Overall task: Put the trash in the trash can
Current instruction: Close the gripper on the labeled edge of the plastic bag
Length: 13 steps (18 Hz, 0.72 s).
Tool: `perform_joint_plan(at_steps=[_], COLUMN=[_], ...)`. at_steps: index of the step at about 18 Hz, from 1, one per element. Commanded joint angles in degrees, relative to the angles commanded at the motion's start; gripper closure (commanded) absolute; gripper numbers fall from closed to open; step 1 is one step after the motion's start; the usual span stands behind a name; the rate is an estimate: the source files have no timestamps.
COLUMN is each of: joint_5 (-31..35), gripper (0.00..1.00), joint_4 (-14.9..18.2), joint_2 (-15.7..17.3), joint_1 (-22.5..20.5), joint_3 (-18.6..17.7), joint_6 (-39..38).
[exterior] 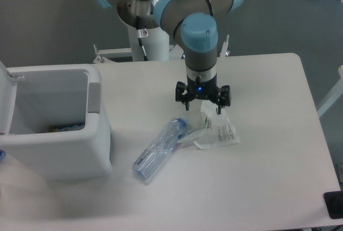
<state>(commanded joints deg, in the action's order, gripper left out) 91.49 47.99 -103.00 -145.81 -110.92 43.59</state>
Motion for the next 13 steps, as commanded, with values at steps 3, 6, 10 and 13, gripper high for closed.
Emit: perform_joint_plan(at_steps=[3, 6, 10, 13], joint_5=[0.2, 0.3, 0.4, 1.0], gripper=[0.0, 0.0, 0.0, 0.06], joint_4=[0.0, -0.1, -0.1, 0.0], joint_2=[-1.9, -4.1, -5.8, -6.0], joint_1=[0.0, 0.0, 0.0, -0.1], joint_3=[0.7, 2.8, 3.6, 3.6], joint_6=[0.5, 0.4, 0.4, 0.5])
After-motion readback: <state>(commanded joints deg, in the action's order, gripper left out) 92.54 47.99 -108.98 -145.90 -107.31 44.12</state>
